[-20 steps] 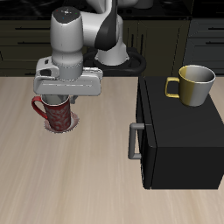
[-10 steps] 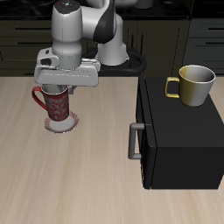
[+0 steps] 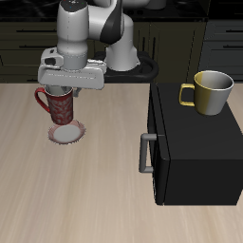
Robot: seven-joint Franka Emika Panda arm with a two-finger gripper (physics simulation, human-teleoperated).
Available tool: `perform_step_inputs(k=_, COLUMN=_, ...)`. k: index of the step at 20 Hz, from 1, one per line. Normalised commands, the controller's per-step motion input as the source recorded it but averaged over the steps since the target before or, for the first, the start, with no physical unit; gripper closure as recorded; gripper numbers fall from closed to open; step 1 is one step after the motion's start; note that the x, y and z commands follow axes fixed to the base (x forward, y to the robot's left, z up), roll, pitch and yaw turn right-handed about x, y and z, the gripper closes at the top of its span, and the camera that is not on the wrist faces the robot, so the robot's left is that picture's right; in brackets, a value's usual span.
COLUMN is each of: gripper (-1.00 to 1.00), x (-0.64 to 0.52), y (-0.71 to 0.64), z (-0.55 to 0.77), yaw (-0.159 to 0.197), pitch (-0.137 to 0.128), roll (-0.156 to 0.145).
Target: Place the red mug on the plate
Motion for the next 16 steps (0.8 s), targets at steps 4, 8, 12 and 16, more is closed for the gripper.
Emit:
perform_step_inputs(k=4, gripper=1.00, x=-0.27, y=0.02, z=0.03, yaw=-0.008, pitch=-0.029, roll=0.022)
perform_step_inputs(k=8, gripper=1.00, x=-0.11, y=-0.03, z=0.02, yaw=-0.001, pitch=-0.011, roll=-0.004)
perform_step_inputs(k=12, gripper=1.00, x=-0.03, y=-0.06, z=0.00, yaw=0.006, pitch=-0.010, roll=-0.008)
perform_step_inputs(k=16, gripper=1.00, x=0.00, y=0.01, z=-0.04, yaw=0.002, pitch=-0.002, roll=-0.002)
